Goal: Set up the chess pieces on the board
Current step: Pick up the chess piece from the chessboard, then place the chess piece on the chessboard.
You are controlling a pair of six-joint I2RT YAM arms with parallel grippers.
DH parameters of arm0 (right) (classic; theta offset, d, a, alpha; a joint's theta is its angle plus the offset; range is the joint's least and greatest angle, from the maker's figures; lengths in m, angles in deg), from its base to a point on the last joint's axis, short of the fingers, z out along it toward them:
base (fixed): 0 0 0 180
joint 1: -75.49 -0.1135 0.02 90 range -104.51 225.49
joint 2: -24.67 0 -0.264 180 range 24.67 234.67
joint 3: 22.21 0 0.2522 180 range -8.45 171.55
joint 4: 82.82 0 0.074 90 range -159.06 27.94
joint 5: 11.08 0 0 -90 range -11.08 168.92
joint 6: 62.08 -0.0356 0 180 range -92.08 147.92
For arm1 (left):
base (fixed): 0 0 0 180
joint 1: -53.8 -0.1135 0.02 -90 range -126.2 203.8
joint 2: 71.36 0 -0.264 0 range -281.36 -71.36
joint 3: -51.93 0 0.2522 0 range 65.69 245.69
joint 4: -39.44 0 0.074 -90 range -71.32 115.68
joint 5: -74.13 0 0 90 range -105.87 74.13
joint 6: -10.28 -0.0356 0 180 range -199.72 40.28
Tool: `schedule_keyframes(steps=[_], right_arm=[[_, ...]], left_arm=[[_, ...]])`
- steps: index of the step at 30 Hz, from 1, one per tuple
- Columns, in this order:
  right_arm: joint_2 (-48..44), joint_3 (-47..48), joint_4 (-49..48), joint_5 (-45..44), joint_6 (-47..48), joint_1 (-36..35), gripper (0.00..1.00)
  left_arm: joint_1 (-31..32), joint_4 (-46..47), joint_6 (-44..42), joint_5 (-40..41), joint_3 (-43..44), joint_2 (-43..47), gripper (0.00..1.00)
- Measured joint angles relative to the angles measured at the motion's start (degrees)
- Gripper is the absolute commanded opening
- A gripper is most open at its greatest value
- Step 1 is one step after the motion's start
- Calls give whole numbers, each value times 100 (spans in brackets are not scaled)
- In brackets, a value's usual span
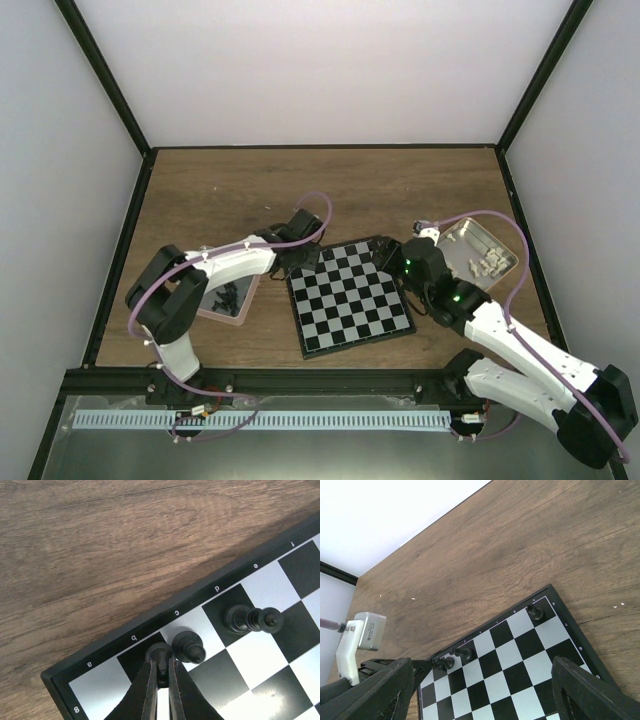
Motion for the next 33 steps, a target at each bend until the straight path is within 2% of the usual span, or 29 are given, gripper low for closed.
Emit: schedule_keyframes(steps=[10, 22, 33], right_arm=[[-24, 0, 0, -15, 0, 0, 77], [-24, 0, 0, -15, 2, 0, 77], [-24, 0, 0, -15, 0, 0, 77]], left_arm=[[-24, -116, 74, 269, 98, -109, 4], [-22, -164, 72, 105, 98, -109, 4], [-24, -293, 74, 105, 98, -109, 14]])
